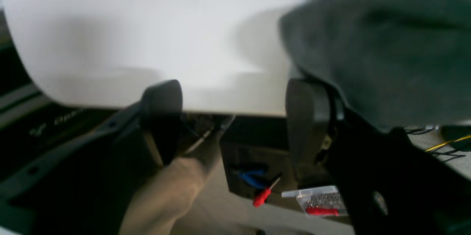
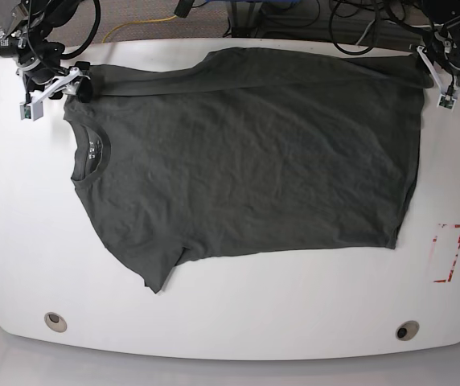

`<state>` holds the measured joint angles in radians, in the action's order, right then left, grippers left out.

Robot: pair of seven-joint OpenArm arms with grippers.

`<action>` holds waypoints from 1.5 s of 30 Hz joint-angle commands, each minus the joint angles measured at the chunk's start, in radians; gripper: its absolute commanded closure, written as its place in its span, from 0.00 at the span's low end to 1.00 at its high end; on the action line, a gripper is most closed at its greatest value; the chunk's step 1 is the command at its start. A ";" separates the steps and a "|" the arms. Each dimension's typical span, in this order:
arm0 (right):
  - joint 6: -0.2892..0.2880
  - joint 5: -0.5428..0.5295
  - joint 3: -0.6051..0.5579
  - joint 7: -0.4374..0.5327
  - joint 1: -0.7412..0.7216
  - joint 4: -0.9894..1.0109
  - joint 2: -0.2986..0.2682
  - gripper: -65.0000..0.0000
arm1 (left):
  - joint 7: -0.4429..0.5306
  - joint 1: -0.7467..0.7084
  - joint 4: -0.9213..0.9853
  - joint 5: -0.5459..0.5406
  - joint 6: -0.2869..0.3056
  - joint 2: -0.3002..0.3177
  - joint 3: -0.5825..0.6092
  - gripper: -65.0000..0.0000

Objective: Fold the T-shirt properly
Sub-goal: 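Release the shirt and move both grippers to the shirt's hem corners, then grasp the hem corners of the shirt with both grippers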

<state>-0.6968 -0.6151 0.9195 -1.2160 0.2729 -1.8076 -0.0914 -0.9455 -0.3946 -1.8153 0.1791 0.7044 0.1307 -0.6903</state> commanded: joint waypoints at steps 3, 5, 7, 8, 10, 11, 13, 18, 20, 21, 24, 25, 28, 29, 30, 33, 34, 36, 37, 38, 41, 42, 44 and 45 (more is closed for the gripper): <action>-0.001 -0.127 0.008 -0.043 -0.028 -0.021 -0.064 0.33 | 0.006 0.004 -0.065 0.001 -0.006 0.013 0.008 0.38; -0.001 -0.177 0.008 -0.055 -0.044 -0.021 -0.078 0.34 | 0.006 0.024 -0.090 0.001 -0.006 0.011 0.016 0.38; -0.001 -0.197 0.006 -0.058 -0.062 -0.019 -0.084 0.34 | 0.006 0.043 -0.105 0.000 -0.006 0.011 0.014 0.38; -0.001 -0.196 0.003 -0.058 -0.073 -0.017 -0.086 0.34 | 0.004 0.049 -0.108 -0.006 -0.006 0.010 0.014 0.38; -0.001 -0.191 0.000 -0.058 -0.116 -0.007 -0.086 0.34 | 0.004 0.066 -0.113 -0.046 -0.006 0.010 0.016 0.38; -0.001 -0.184 0.000 -0.060 -0.133 0.002 -0.086 0.34 | 0.004 0.072 -0.113 -0.062 -0.006 0.011 0.014 0.38; -0.001 -0.145 -0.010 -0.061 -0.180 0.032 -0.086 0.34 | 0.004 0.090 -0.113 -0.097 -0.006 0.014 0.014 0.38; -0.001 -0.042 -0.058 -0.057 -0.292 0.122 -0.120 0.34 | 0.004 0.185 -0.110 -0.111 -0.006 0.013 0.021 0.38; -0.001 -0.004 -0.084 -0.052 -0.341 0.168 -0.130 0.34 | 0.004 0.240 -0.107 -0.109 -0.006 0.011 0.021 0.38; -0.001 0.013 -0.093 -0.046 -0.363 0.190 -0.132 0.34 | 0.004 0.267 -0.105 -0.109 -0.006 0.011 0.021 0.38; -0.001 0.057 -0.116 -0.012 -0.424 0.260 -0.163 0.34 | 0.006 0.337 -0.090 -0.108 -0.006 0.002 0.025 0.38; -0.001 0.071 -0.127 -0.002 -0.449 0.292 -0.173 0.34 | 0.006 0.369 -0.076 -0.108 -0.006 -0.006 0.036 0.38; -0.001 0.102 -0.158 0.021 -0.518 0.397 -0.198 0.34 | 0.007 0.438 -0.025 -0.108 -0.006 -0.004 0.067 0.38; -0.001 0.110 -0.158 0.032 -0.541 0.438 -0.210 0.34 | 0.010 0.454 -0.001 -0.108 -0.006 -0.003 0.077 0.38; -0.001 0.114 -0.159 0.041 -0.556 0.463 -0.216 0.34 | 0.010 0.464 0.016 -0.108 -0.006 -0.003 0.083 0.38; -0.001 0.145 -0.164 0.107 -0.630 0.602 -0.238 0.34 | 0.012 0.543 0.093 -0.109 -0.006 -0.003 0.105 0.38; -0.001 0.154 -0.168 0.120 -0.645 0.630 -0.242 0.34 | 0.012 0.555 0.110 -0.109 -0.006 -0.003 0.110 0.38; -0.001 0.177 -0.195 0.158 -0.682 0.719 -0.264 0.34 | 0.012 0.578 0.148 -0.109 -0.006 -0.004 0.116 0.38; -0.001 0.186 -0.208 0.181 -0.696 0.756 -0.273 0.34 | 0.012 0.586 0.165 -0.109 -0.006 -0.004 0.117 0.38; -0.001 0.191 -0.221 0.209 -0.706 0.788 -0.281 0.34 | 0.015 0.592 0.177 -0.109 -0.006 -0.004 0.117 0.38; -0.001 0.205 -0.267 0.302 -0.746 0.900 -0.299 0.34 | 0.062 0.619 0.217 -0.109 -0.021 -0.007 0.119 0.38; -0.001 0.206 -0.282 0.324 -0.756 0.934 -0.305 0.34 | 0.084 0.622 0.228 -0.109 -0.030 -0.007 0.119 0.38; -0.001 0.206 -0.305 0.359 -0.771 0.991 -0.318 0.34 | 0.124 0.622 0.245 -0.109 -0.052 -0.007 0.119 0.37; -0.001 0.205 -0.308 0.380 -0.775 1.023 -0.324 0.34 | 0.141 0.622 0.256 -0.109 -0.067 -0.007 0.119 0.37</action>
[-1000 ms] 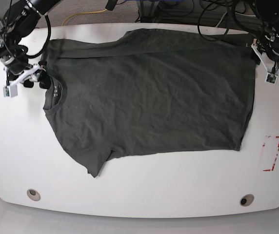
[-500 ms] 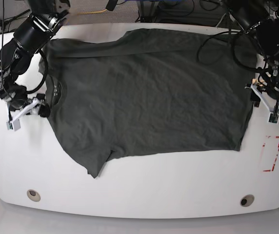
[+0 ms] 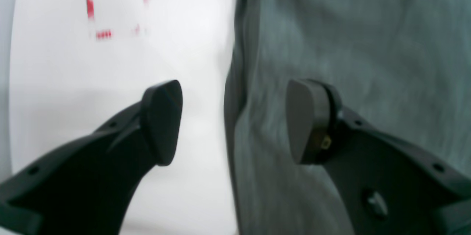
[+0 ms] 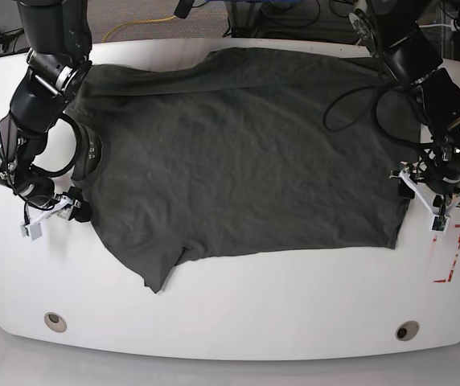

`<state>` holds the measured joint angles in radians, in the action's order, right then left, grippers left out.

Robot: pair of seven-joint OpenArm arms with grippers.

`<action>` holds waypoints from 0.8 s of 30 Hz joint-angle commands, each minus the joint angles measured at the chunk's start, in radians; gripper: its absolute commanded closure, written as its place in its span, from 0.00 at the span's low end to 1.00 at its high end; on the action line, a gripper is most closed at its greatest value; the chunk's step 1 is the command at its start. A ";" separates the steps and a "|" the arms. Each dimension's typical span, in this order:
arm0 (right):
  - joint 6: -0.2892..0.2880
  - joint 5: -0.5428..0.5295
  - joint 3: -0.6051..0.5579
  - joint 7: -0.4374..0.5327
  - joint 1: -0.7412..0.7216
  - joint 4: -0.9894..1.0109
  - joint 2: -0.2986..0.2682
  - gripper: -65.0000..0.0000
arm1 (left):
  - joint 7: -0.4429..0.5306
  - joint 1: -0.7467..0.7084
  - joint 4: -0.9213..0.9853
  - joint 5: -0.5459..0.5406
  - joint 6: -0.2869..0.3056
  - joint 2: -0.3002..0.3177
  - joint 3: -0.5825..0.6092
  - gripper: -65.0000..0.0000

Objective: Fold the T-shirt properly
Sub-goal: 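Grasp the hem corners of the shirt with both grippers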

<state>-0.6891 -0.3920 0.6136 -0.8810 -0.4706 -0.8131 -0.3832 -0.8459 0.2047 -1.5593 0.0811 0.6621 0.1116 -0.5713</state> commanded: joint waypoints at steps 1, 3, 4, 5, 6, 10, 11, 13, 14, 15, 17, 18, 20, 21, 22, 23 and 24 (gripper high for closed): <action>-0.009 -0.017 -0.002 0.066 -0.037 0.053 -0.033 0.34 | 0.052 0.025 0.010 -0.011 -0.035 0.012 0.000 0.37; -0.009 -0.017 -0.005 0.112 -0.040 0.102 -0.033 0.34 | 0.069 0.028 0.035 -0.011 -0.051 0.013 0.000 0.37; -0.009 -0.017 -0.005 0.127 -0.044 0.120 -0.033 0.34 | 0.073 0.028 0.044 -0.011 -0.054 0.015 0.001 0.37; -0.009 -0.015 -0.005 0.135 -0.047 0.142 -0.033 0.34 | 0.076 0.029 0.053 -0.011 -0.058 0.015 0.001 0.37; -0.009 -0.015 -0.005 0.136 -0.049 0.154 -0.033 0.34 | 0.078 0.029 0.056 -0.011 -0.060 0.017 0.001 0.37; -0.009 -0.015 -0.008 0.136 -0.049 0.162 -0.020 0.34 | 0.106 0.034 0.064 -0.011 -0.060 0.017 0.001 0.37; -0.009 -0.015 -0.016 0.136 -0.049 0.162 -0.010 0.34 | 0.113 0.039 0.064 -0.011 -0.060 0.017 0.001 0.37; -0.009 -0.017 -0.053 0.136 -0.049 0.162 0.007 0.34 | 0.127 0.052 0.069 -0.010 -0.060 0.015 0.001 0.37; -0.009 -0.018 -0.067 0.136 -0.049 0.162 0.013 0.34 | 0.130 0.055 0.078 -0.010 -0.060 0.015 0.001 0.37; -0.009 -0.020 -0.085 0.136 -0.049 0.160 0.020 0.34 | 0.132 0.057 0.095 -0.010 -0.060 0.015 0.001 0.37; -0.009 -0.023 -0.105 0.138 -0.050 0.160 0.039 0.34 | 0.132 0.069 0.124 -0.010 -0.066 0.015 0.001 0.37; -0.009 -0.023 -0.111 0.138 -0.052 0.160 0.046 0.34 | 0.132 0.085 0.138 -0.010 -0.080 0.015 0.001 0.37; -0.009 -0.017 -0.113 0.139 -0.066 0.160 0.059 0.34 | 0.132 0.108 0.170 -0.010 -0.127 0.017 0.001 0.37; -0.009 -0.017 -0.111 0.139 -0.067 0.160 0.062 0.34 | 0.132 0.118 0.188 -0.010 -0.155 0.017 0.001 0.37; -0.009 -0.017 -0.111 0.145 -0.069 0.160 0.066 0.34 | 0.132 0.129 0.210 -0.010 -0.179 0.021 0.001 0.37; -0.009 -0.017 -0.113 0.151 -0.069 0.160 0.066 0.34 | 0.132 0.135 0.227 -0.010 -0.193 0.032 0.003 0.37; -0.009 -0.017 -0.113 0.159 -0.069 0.160 0.066 0.34 | 0.132 0.141 0.244 -0.010 -0.199 0.038 0.009 0.37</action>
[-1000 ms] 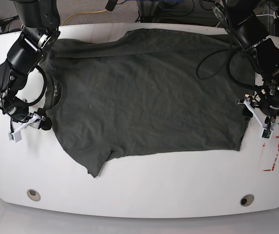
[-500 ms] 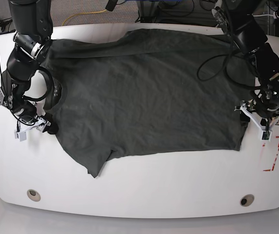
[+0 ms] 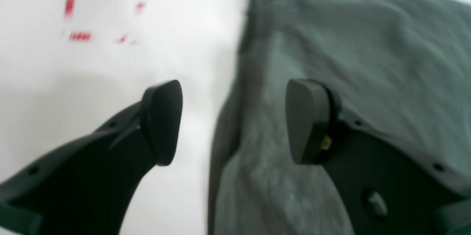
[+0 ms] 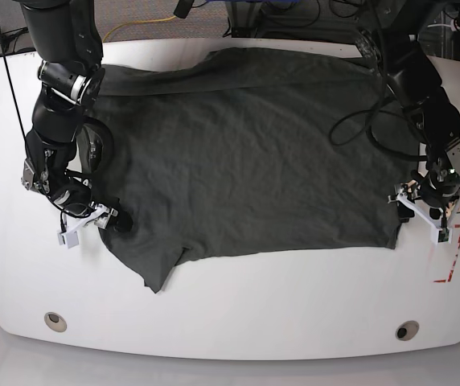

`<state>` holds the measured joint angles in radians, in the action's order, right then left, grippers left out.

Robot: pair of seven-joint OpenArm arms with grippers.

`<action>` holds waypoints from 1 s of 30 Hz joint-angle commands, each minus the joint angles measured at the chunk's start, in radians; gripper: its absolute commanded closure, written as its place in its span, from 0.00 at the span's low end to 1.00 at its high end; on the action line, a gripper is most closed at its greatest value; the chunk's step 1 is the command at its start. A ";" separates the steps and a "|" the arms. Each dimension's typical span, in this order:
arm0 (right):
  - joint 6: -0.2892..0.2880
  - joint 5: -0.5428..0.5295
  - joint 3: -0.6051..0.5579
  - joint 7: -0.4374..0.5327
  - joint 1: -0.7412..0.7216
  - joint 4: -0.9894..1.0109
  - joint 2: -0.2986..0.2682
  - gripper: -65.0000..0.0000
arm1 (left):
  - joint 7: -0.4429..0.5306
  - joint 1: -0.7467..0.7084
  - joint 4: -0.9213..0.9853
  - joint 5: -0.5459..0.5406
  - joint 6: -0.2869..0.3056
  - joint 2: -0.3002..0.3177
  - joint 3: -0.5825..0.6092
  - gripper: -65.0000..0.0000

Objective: Fold the T-shirt properly
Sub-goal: 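Grasp the hem corners of the shirt with both grippers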

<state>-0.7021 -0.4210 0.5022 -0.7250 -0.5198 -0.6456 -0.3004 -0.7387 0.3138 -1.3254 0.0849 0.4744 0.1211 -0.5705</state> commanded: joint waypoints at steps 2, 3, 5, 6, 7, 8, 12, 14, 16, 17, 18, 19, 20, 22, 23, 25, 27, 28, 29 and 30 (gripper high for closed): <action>0.004 0.012 -0.003 0.023 -0.020 -0.006 -0.016 0.37 | 0.028 0.054 0.060 -0.017 -0.016 0.041 0.045 0.37; 0.004 0.012 -0.003 0.026 -0.020 -0.006 -0.016 0.39 | 0.034 0.061 0.076 -0.017 -0.018 0.045 0.054 0.37; 0.004 0.012 -0.004 0.029 -0.020 -0.006 -0.016 0.47 | 0.060 0.072 0.113 -0.017 -0.018 0.051 0.068 0.37; 0.004 0.012 -0.004 0.029 -0.021 -0.006 -0.016 0.51 | 0.078 0.074 0.129 -0.017 -0.018 0.053 0.071 0.37; 0.004 0.012 -0.004 0.029 -0.021 -0.006 -0.016 0.55 | 0.094 0.074 0.143 -0.015 -0.018 0.053 0.073 0.37; 0.004 0.012 -0.004 0.029 -0.021 -0.006 -0.016 0.59 | 0.109 0.078 0.165 -0.015 -0.018 0.056 0.074 0.37; 0.004 0.012 -0.004 0.029 -0.021 -0.006 -0.016 0.62 | 0.141 0.097 0.248 -0.015 -0.018 0.058 0.076 0.37; 0.004 0.012 -0.004 0.028 -0.021 -0.006 -0.016 0.62 | 0.160 0.107 0.287 -0.015 -0.018 0.058 0.074 0.37; 0.004 0.011 -0.004 0.028 -0.021 -0.006 -0.016 0.62 | 0.172 0.107 0.307 -0.015 -0.018 0.059 0.074 0.37; 0.004 0.011 -0.004 0.028 -0.021 -0.006 -0.016 0.62 | 0.176 0.107 0.318 -0.015 -0.018 0.067 0.074 0.37; 0.004 0.011 -0.004 0.028 -0.021 -0.006 -0.016 0.62 | 0.181 0.107 0.329 -0.015 -0.018 0.076 0.074 0.37; 0.004 0.011 -0.004 0.028 -0.021 -0.006 -0.016 0.62 | 0.186 0.109 0.341 -0.015 -0.018 0.081 0.076 0.37; 0.004 0.011 -0.004 0.028 -0.021 -0.006 -0.016 0.62 | 0.189 0.112 0.353 -0.015 -0.018 0.082 0.083 0.37; 0.004 0.009 -0.004 0.026 -0.021 -0.006 -0.016 0.63 | 0.195 0.114 0.384 -0.015 -0.018 0.085 0.116 0.37; 0.004 0.009 -0.004 0.026 -0.021 -0.006 -0.016 0.63 | 0.195 0.114 0.393 -0.015 -0.018 0.087 0.129 0.37; 0.004 0.011 -0.004 0.026 -0.021 -0.006 -0.016 0.63 | 0.195 0.114 0.407 -0.015 -0.018 0.087 0.145 0.38; 0.004 0.011 -0.004 0.026 -0.021 -0.006 -0.016 0.63 | 0.195 0.110 0.410 -0.015 -0.018 0.087 0.149 0.38; 0.004 0.011 -0.004 0.026 -0.021 -0.006 -0.016 0.63 | 0.195 0.109 0.413 -0.015 -0.018 0.087 0.149 0.38; 0.004 0.011 -0.004 0.026 -0.021 -0.006 -0.016 0.63 | 0.195 0.109 0.415 -0.015 -0.018 0.088 0.149 0.38; 0.004 0.011 -0.006 0.026 -0.021 -0.006 -0.016 0.63 | 0.195 0.107 0.415 -0.015 -0.018 0.094 0.149 0.40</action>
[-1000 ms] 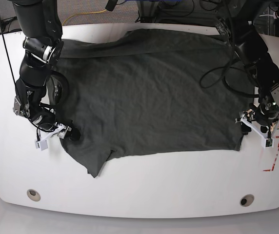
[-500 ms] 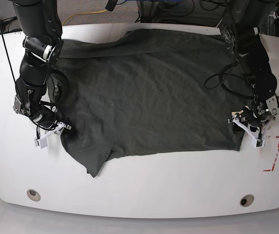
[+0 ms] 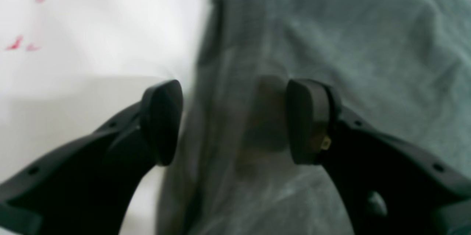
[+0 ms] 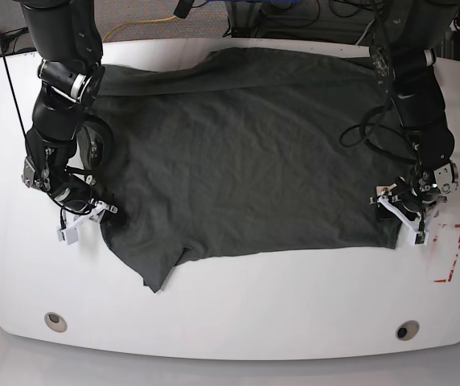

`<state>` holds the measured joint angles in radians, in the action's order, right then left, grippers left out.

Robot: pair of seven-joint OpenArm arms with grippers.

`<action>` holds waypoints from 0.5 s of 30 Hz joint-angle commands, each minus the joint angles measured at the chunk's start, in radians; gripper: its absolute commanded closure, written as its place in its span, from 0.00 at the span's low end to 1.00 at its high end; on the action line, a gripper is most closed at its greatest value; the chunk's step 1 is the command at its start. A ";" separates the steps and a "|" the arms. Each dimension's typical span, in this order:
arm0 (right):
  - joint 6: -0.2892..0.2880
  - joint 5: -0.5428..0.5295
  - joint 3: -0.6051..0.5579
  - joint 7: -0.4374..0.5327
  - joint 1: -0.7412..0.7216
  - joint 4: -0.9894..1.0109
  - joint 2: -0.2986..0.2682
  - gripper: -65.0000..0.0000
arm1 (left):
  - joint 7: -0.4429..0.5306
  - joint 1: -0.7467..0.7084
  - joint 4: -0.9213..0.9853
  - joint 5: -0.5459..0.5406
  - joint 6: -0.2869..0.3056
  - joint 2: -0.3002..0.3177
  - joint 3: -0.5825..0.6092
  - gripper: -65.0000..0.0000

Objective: Fold the T-shirt properly
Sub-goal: 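Grasp the hem corners of the shirt with both grippers, then lift the hem with both grippers and fold it toward the collar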

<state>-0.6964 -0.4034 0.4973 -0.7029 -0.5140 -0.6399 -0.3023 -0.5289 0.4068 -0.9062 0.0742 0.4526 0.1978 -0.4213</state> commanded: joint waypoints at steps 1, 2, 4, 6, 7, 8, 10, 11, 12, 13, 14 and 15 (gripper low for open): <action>-0.002 -0.007 -0.001 0.004 -0.030 -0.011 -0.015 0.64 | -0.015 0.014 -0.004 -0.004 0.004 0.024 0.000 0.45; -0.002 -0.007 -0.001 0.004 -0.036 -0.011 -0.015 0.66 | -0.015 0.014 -0.004 -0.004 0.004 0.024 0.000 0.52; -0.002 -0.007 -0.005 0.004 -0.039 -0.011 -0.015 0.77 | -0.010 0.014 -0.004 -0.004 0.004 0.024 0.000 0.73; -0.002 -0.007 -0.022 0.004 -0.042 -0.011 -0.015 0.90 | 0.005 0.014 -0.004 -0.004 0.004 0.024 0.000 0.96; -0.002 -0.007 -0.036 0.004 -0.042 -0.011 -0.015 0.99 | 0.014 0.013 -0.004 -0.004 0.004 0.025 0.000 1.00; -0.002 -0.007 -0.042 0.004 -0.044 -0.011 -0.015 1.00 | 0.016 0.013 -0.004 -0.004 0.005 0.027 0.000 1.00; -0.002 -0.012 -0.058 0.001 -0.044 -0.011 -0.015 1.00 | 0.016 0.013 -0.006 -0.006 0.008 0.042 0.000 1.00; -0.002 -0.013 -0.062 -0.001 -0.044 -0.013 -0.015 1.00 | 0.016 0.013 -0.009 -0.007 0.010 0.042 0.000 1.00; -0.002 -0.013 -0.067 -0.002 -0.044 -0.013 -0.015 1.00 | 0.016 0.013 -0.012 -0.007 0.010 0.042 0.000 1.00; -0.002 -0.013 -0.067 -0.018 -0.042 -0.013 -0.015 1.00 | 0.014 0.013 -0.014 -0.006 0.012 0.042 0.000 1.00; -0.002 -0.013 -0.065 -0.033 -0.041 -0.014 -0.016 1.00 | 0.013 0.013 -0.017 -0.007 0.016 0.042 0.000 1.00; -0.002 -0.013 -0.064 -0.045 -0.039 -0.016 -0.016 1.00 | 0.013 0.010 -0.023 -0.006 0.027 0.042 -0.001 1.00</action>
<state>-0.6884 -0.3988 0.4305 -0.7353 -0.5251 -0.6392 -0.3019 -0.5159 0.3977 -0.9043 0.0685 0.4648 0.2256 -0.4217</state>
